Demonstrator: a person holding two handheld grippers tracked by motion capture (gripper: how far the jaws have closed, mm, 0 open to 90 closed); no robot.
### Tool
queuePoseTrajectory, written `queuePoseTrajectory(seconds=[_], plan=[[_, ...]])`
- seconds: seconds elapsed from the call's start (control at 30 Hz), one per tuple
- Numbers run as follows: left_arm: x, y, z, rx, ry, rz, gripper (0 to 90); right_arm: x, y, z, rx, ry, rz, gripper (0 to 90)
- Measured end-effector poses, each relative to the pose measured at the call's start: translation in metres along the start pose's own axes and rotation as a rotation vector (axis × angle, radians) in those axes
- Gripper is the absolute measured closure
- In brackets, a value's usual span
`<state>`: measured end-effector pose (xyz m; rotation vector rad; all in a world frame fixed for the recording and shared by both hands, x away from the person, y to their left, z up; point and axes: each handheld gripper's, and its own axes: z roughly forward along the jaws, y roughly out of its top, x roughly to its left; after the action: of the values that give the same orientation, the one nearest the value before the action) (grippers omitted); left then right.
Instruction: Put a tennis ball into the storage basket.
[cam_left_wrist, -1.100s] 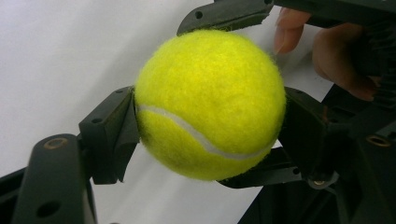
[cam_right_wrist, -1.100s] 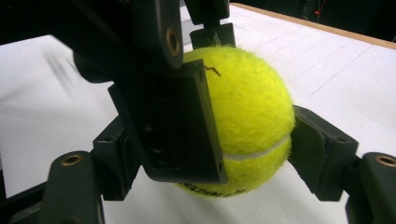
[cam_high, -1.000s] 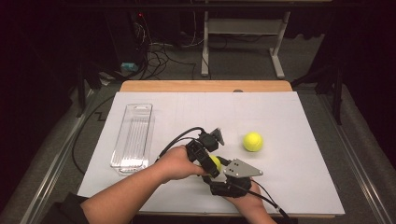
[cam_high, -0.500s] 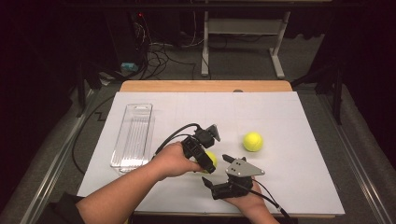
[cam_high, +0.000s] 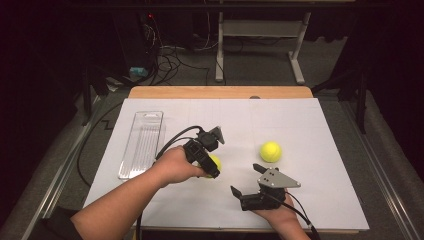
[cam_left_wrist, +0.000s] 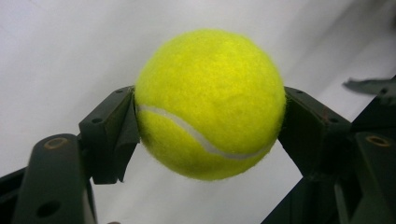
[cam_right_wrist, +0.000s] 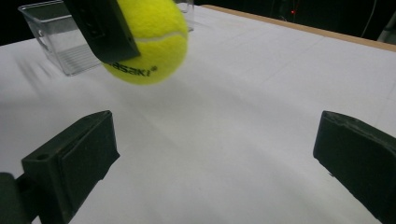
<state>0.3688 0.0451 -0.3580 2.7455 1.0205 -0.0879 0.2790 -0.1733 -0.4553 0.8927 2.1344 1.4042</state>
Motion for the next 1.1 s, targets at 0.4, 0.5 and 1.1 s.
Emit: queuePoseTrajectory(seconds=[0.4,0.5,1.1], plan=[[0.022,-0.011,-0.012,0.01,0.026,-0.044,26.3,-0.028,-0.01,-0.026,0.003,-0.085,0.039,0.0],[0.029,-0.014,-0.016,0.012,0.03,-0.056,26.3,-0.035,-0.013,-0.034,0.004,-0.103,0.048,0.0],[0.079,-0.039,-0.048,0.006,0.07,-0.163,26.4,-0.057,-0.027,-0.06,0.013,-0.174,0.067,0.0]])
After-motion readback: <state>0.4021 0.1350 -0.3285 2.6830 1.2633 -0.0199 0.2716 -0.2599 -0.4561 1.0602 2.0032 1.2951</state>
